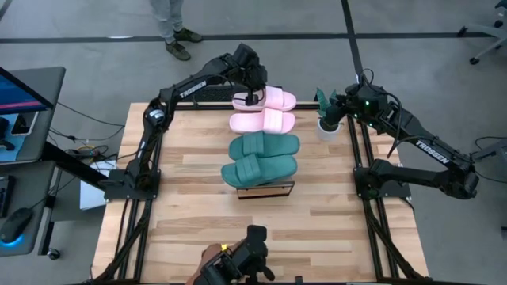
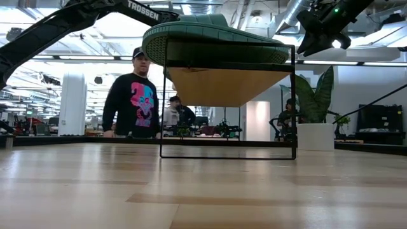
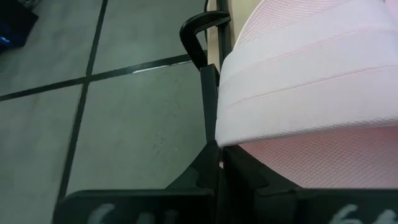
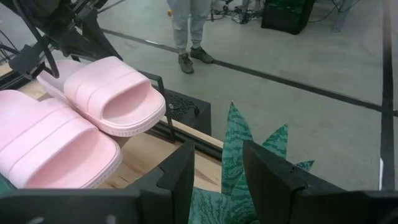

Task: Pick and place slides into the shelf
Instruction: Adjust the slides on the shelf

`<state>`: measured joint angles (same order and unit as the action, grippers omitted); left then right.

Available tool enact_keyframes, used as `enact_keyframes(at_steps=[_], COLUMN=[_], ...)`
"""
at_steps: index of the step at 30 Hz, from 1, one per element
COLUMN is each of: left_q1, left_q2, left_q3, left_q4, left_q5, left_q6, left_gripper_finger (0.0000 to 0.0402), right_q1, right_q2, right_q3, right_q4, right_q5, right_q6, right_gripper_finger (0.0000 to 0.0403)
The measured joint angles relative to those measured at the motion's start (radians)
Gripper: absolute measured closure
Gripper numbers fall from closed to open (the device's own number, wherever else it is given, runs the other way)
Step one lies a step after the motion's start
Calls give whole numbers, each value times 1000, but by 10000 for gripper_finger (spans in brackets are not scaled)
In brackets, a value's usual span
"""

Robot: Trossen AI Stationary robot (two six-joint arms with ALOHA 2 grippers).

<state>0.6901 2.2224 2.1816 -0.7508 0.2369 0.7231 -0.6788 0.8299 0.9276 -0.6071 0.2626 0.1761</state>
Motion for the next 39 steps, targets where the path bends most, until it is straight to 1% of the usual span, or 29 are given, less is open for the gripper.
enact_keyframes(at_steps=[12, 39], left_q1=[-14, -44], left_q2=[0, -16], left_q3=[0, -3], left_q4=[-1, -30], left_q5=[-33, -119], left_q6=[-8, -12], left_gripper_finger=[401, 401], right_q1=[34, 33], right_q2=[0, 0], right_q3=[0, 0], right_q4=[0, -10], right_q5=[0, 1], right_q6=[-1, -11], right_gripper_finger=[274, 274])
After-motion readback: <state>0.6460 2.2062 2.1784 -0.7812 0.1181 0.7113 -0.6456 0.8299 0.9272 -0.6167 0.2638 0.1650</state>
